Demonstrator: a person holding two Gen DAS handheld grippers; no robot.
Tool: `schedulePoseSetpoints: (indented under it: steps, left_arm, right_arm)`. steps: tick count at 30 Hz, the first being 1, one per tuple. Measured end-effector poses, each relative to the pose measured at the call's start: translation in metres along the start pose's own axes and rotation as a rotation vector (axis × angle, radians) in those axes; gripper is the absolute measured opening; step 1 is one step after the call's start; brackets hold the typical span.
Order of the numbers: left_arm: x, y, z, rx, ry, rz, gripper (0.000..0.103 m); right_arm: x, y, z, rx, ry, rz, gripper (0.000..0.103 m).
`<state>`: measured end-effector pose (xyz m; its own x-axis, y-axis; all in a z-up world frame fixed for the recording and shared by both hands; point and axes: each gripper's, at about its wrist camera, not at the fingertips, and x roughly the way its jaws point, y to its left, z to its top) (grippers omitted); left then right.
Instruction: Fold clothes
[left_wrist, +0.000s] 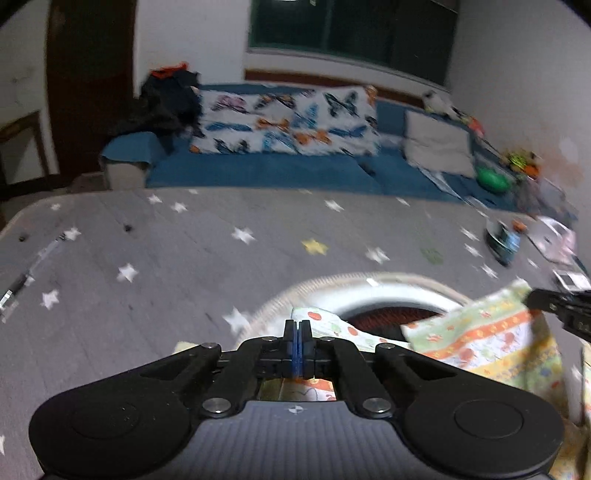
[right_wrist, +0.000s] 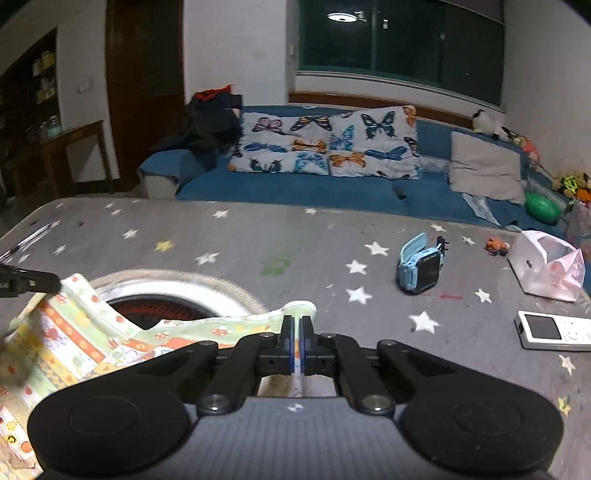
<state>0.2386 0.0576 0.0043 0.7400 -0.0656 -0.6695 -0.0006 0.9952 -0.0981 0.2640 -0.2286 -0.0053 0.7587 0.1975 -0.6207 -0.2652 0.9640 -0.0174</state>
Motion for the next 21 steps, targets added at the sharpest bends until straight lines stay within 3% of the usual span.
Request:
schedulePoseSetpoints:
  steps: [9, 14, 19, 21]
  left_arm:
    - [0.011, 0.023, -0.002, -0.082, -0.028, 0.112, 0.001]
    - [0.013, 0.033, -0.002, -0.119, -0.037, 0.144, 0.001]
    - [-0.007, 0.028, -0.003, -0.135, -0.039, 0.12, 0.01]
    - [-0.021, 0.022, -0.006, -0.131, -0.04, 0.09, 0.025]
  right_arm:
    - [0.034, -0.019, -0.012, 0.018, 0.088, -0.107, 0.005]
    - [0.019, -0.032, -0.015, 0.039, 0.078, -0.093, 0.006]
    - [-0.022, -0.048, -0.024, 0.065, 0.066, -0.08, 0.013]
    - [-0.041, -0.059, -0.036, 0.087, 0.071, -0.089, 0.014]
